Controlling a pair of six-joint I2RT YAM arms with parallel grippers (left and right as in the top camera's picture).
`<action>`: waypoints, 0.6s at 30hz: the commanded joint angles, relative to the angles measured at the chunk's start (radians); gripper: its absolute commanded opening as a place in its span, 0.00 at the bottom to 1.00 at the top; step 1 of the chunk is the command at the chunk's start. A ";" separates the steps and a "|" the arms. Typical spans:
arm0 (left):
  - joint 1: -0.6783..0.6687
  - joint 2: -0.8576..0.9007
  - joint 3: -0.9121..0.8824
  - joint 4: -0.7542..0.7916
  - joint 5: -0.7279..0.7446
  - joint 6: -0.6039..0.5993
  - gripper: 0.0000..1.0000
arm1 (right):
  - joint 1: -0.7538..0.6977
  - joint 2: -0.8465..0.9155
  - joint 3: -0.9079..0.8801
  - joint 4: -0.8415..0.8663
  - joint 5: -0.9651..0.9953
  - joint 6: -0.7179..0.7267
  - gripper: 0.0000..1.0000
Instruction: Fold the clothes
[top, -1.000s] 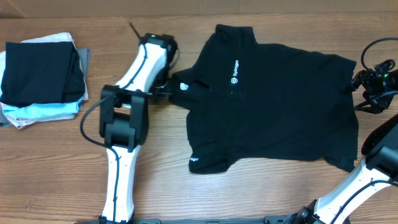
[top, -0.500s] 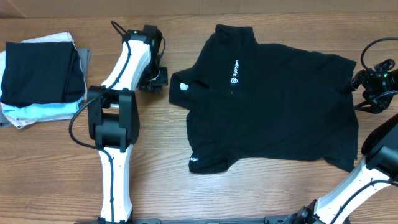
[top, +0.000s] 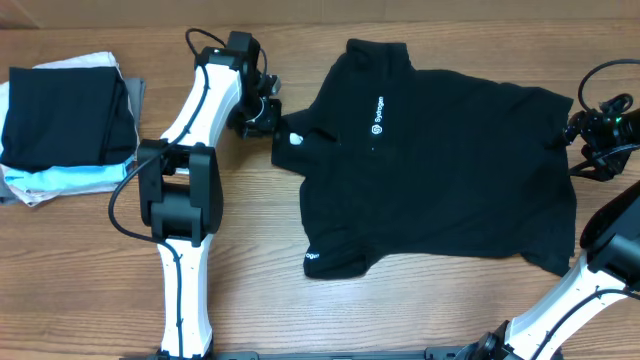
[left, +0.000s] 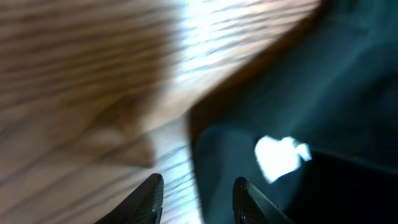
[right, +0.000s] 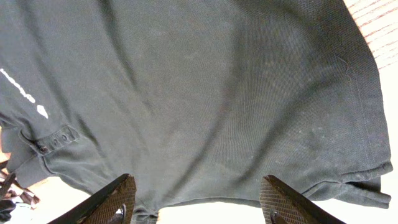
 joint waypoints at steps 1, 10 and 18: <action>-0.010 0.019 -0.013 0.013 0.068 0.010 0.40 | 0.005 -0.039 0.023 0.002 0.002 -0.004 0.68; -0.023 0.031 -0.021 0.024 0.039 -0.026 0.44 | 0.006 -0.039 0.023 0.003 0.002 -0.004 0.68; -0.045 0.089 -0.021 0.027 0.005 -0.037 0.21 | 0.005 -0.039 0.000 0.006 0.002 -0.004 0.68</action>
